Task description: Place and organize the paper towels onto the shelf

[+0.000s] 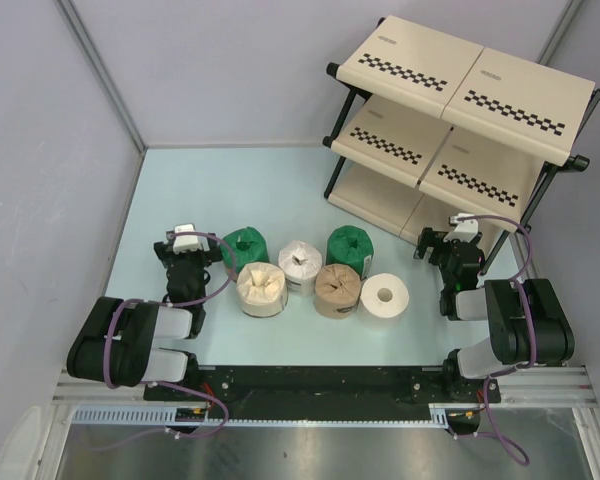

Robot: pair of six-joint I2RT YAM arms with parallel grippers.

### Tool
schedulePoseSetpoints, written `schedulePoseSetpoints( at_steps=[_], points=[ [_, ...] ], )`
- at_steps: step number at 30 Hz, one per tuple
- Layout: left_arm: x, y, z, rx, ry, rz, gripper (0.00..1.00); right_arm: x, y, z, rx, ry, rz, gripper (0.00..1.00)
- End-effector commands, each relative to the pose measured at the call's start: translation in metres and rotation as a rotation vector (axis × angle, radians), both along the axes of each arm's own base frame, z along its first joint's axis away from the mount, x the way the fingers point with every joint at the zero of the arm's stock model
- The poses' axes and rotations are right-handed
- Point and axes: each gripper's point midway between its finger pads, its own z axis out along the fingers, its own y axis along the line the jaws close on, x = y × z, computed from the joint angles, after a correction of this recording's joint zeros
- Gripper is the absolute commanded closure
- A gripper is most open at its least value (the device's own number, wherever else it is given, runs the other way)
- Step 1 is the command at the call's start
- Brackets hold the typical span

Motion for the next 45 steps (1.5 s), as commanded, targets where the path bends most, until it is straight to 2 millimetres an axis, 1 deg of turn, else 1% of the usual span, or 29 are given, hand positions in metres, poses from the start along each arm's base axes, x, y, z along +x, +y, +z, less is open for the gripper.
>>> schedulePoseSetpoints(
  at_steps=[1,13,16,17,18,19,20,21,23,24,25,26,27,28,29,30,31,32,33,34,35,36,37,39,40,42,43,44,45],
  points=[
    [0.008,-0.003,0.020,-0.016,-0.068,-0.017,0.00,0.012,-0.003,0.021,0.005,-0.075,-0.013,0.00],
    [0.008,-0.003,0.020,-0.017,-0.070,-0.017,0.00,0.012,-0.003,0.020,0.005,-0.072,-0.013,0.00],
    [0.008,-0.003,0.020,-0.016,-0.068,-0.017,0.00,0.010,0.003,0.022,0.005,-0.078,0.021,0.00],
    [0.008,-0.003,0.020,-0.016,-0.068,-0.017,0.00,0.007,0.006,0.026,0.001,-0.094,0.045,0.00],
    [0.008,-0.003,0.019,-0.016,-0.066,-0.017,0.00,0.006,0.004,0.029,-0.013,-0.106,0.036,0.00],
    [0.008,-0.003,0.020,-0.017,-0.068,-0.017,0.00,0.004,0.008,0.034,-0.018,-0.123,0.035,0.00],
    [0.008,-0.003,0.020,-0.016,-0.068,-0.017,0.00,-0.001,0.005,0.039,-0.023,-0.139,0.005,0.00],
    [0.008,-0.003,0.020,-0.016,-0.068,-0.017,0.00,-0.003,0.007,0.044,-0.023,-0.153,0.006,0.00],
    [0.008,-0.003,0.019,-0.017,-0.067,-0.017,0.00,-0.007,0.010,0.044,-0.024,-0.138,0.011,0.00],
    [0.008,-0.003,0.019,-0.016,-0.066,-0.017,0.00,-0.009,0.009,0.056,-0.021,-0.167,0.009,0.00],
    [0.008,-0.003,0.019,-0.017,-0.067,-0.017,0.00,-0.012,0.009,0.052,-0.025,-0.141,0.007,0.00],
    [0.008,-0.003,0.019,-0.016,-0.066,-0.017,0.00,-0.014,0.009,0.057,-0.017,-0.146,-0.002,0.00],
    [0.008,-0.003,0.019,-0.017,-0.067,-0.017,0.00,-0.016,0.008,0.070,-0.008,-0.178,-0.010,0.00],
    [0.008,-0.003,0.019,-0.018,-0.066,-0.017,0.00,-0.019,0.008,0.068,0.019,-0.155,-0.023,0.00],
    [0.008,-0.003,0.019,-0.017,-0.067,-0.017,0.00,-0.021,0.005,0.071,0.034,-0.153,-0.051,0.00],
    [0.008,-0.003,0.019,-0.017,-0.065,-0.017,0.00,-0.020,0.005,0.089,0.055,-0.187,-0.069,0.00],
    [0.008,-0.003,0.019,-0.017,-0.067,-0.017,0.00,-0.023,0.005,0.081,0.094,-0.132,-0.093,0.00],
    [0.008,-0.003,0.019,-0.017,-0.067,-0.017,0.00,-0.024,0.000,0.083,0.106,-0.116,-0.132,0.00],
    [0.008,-0.004,0.020,-0.019,-0.069,-0.017,0.00,-0.018,0.006,0.102,0.126,-0.131,-0.124,0.00],
    [0.008,-0.003,0.019,-0.017,-0.067,-0.017,0.00,-0.023,0.009,0.092,0.122,-0.059,-0.122,0.00],
    [0.008,-0.003,0.019,-0.019,-0.067,-0.017,0.00,-0.024,0.014,0.094,0.134,-0.038,-0.125,0.00],
    [0.008,-0.004,0.019,-0.017,-0.065,-0.018,0.00,-0.024,0.025,0.097,0.140,-0.020,-0.103,0.00],
    [0.008,-0.003,0.019,-0.017,-0.067,-0.017,0.00,-0.026,0.032,0.101,0.138,0.012,-0.088,0.00],
    [0.008,-0.003,0.019,-0.017,-0.067,-0.015,0.00,-0.027,0.042,0.108,0.128,0.023,-0.061,0.00],
    [0.008,-0.003,0.019,-0.019,-0.067,-0.017,0.00,-0.031,0.053,0.114,0.147,0.044,-0.048,0.00],
    [0.008,-0.003,0.020,-0.017,-0.068,-0.017,0.00,-0.034,0.060,0.118,0.163,0.083,-0.032,0.00],
    [0.008,-0.003,0.020,-0.016,-0.068,-0.017,0.00,-0.042,0.061,0.108,0.140,0.161,-0.019,0.00],
    [0.008,-0.003,0.020,-0.017,-0.068,-0.017,0.00,-0.040,0.062,0.118,0.130,0.165,-0.016,0.00],
    [0.008,-0.003,0.020,-0.016,-0.069,-0.017,0.00,-0.042,0.059,0.122,0.110,0.176,-0.028,0.00]
  ],
)
